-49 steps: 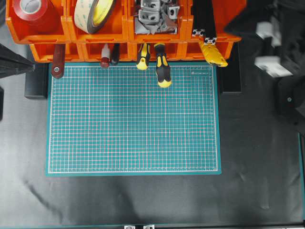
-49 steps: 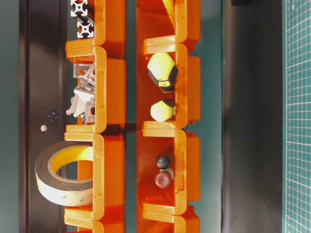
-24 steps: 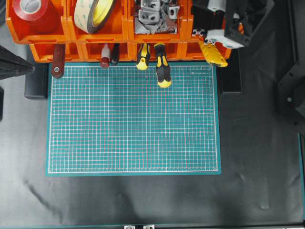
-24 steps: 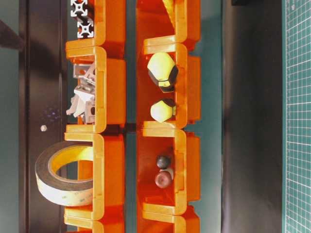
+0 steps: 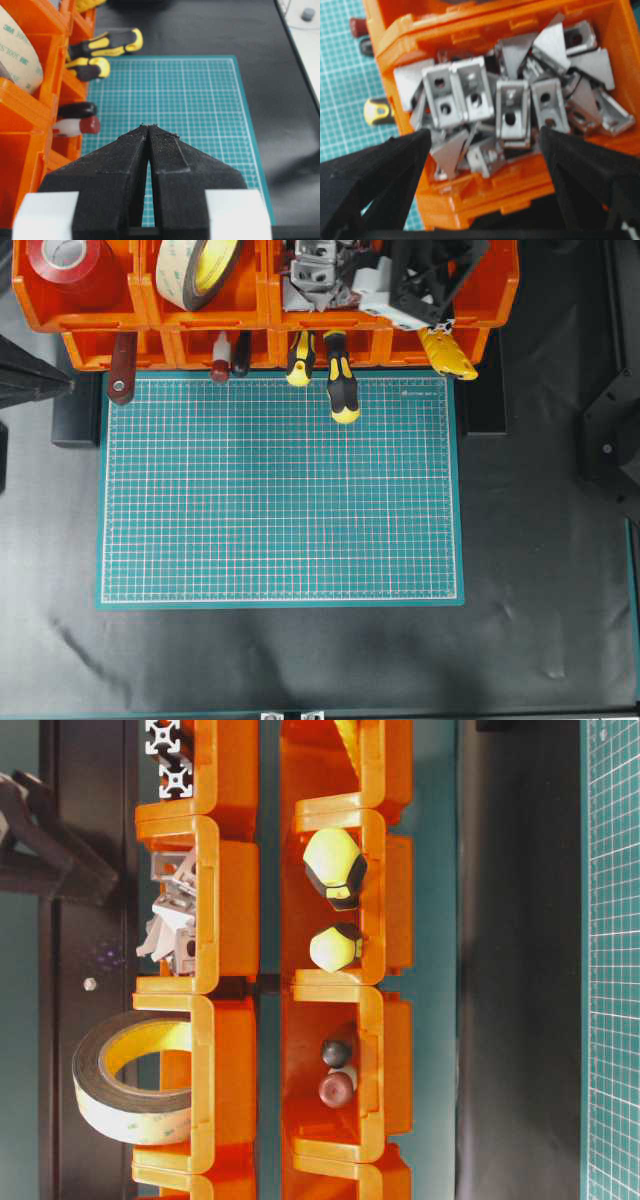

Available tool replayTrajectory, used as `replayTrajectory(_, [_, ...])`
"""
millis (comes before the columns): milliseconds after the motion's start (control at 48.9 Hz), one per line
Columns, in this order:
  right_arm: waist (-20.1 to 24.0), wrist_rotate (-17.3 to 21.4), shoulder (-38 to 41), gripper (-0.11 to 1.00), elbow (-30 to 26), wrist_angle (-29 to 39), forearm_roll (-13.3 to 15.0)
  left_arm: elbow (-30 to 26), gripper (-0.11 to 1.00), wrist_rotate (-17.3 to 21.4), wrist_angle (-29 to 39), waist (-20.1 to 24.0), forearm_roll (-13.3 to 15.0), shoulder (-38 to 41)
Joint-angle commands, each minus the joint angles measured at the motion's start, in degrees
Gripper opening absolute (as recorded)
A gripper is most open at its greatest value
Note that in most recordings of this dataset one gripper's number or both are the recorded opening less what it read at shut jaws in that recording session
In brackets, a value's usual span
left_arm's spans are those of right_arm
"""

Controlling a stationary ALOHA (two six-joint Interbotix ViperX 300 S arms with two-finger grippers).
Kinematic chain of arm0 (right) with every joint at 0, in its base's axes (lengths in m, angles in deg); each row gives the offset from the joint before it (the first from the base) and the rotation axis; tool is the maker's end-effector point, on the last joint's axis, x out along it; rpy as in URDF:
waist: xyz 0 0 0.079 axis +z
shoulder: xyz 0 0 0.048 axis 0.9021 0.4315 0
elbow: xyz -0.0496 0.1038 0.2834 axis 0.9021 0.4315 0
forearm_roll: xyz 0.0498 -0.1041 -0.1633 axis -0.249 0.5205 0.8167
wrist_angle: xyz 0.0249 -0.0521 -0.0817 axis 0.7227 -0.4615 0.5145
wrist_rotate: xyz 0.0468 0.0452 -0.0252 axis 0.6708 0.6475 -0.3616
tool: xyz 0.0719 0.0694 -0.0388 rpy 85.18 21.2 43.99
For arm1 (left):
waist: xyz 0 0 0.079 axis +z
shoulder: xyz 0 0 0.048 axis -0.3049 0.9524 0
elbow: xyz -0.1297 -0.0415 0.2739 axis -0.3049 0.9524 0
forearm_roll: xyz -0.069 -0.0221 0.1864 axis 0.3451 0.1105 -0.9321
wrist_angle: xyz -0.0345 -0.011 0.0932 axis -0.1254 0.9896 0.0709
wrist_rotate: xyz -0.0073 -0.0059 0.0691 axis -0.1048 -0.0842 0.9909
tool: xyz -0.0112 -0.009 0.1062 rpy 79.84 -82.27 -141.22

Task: Pick corner brachets from container rack with right arm.
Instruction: 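Lower the open right gripper over the bin of silver corner brackets, then close the right gripper on several silver corner brackets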

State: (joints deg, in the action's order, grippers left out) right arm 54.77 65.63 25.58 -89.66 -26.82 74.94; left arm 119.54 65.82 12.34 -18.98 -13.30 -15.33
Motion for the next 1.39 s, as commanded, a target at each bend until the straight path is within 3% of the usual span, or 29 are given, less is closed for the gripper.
replayTrajectory(0, [-0.5, 0.7, 0.0, 0.85, -0.7, -1.5, 0.2, -1.7, 0.0, -0.2, -0.2, -0.2, -0.2, 0.4])
replayTrajectory(266, [-1.4, 1.6, 1.2, 0.85, -0.7, -5.2, 0.2, -1.7, 0.0, 0.0, -0.1, -0.3, -0.2, 0.6])
replayTrajectory(879, [-3.3, 1.4, 4.5, 0.84, 0.9, -5.4, 0.2, -0.9, 0.0, -0.1, -0.2, -0.2, -0.2, 0.7])
replayTrajectory(981, [-3.4, 1.5, 4.1, 0.78, 1.4, -5.0, 0.1, -0.7, 0.0, -0.1, -0.2, -0.1, -0.2, 0.6])
replayTrajectory(1124, [-3.1, 1.7, 3.8, 0.54, 1.8, -4.7, 0.2, -0.1, 0.0, -0.1, -0.4, -0.1, -0.3, 0.6])
replayTrajectory(1370, [-2.5, 1.7, 2.5, 0.54, 1.8, -6.6, 0.2, -0.1, 0.0, -0.1, -1.1, 0.0, -0.2, 0.2])
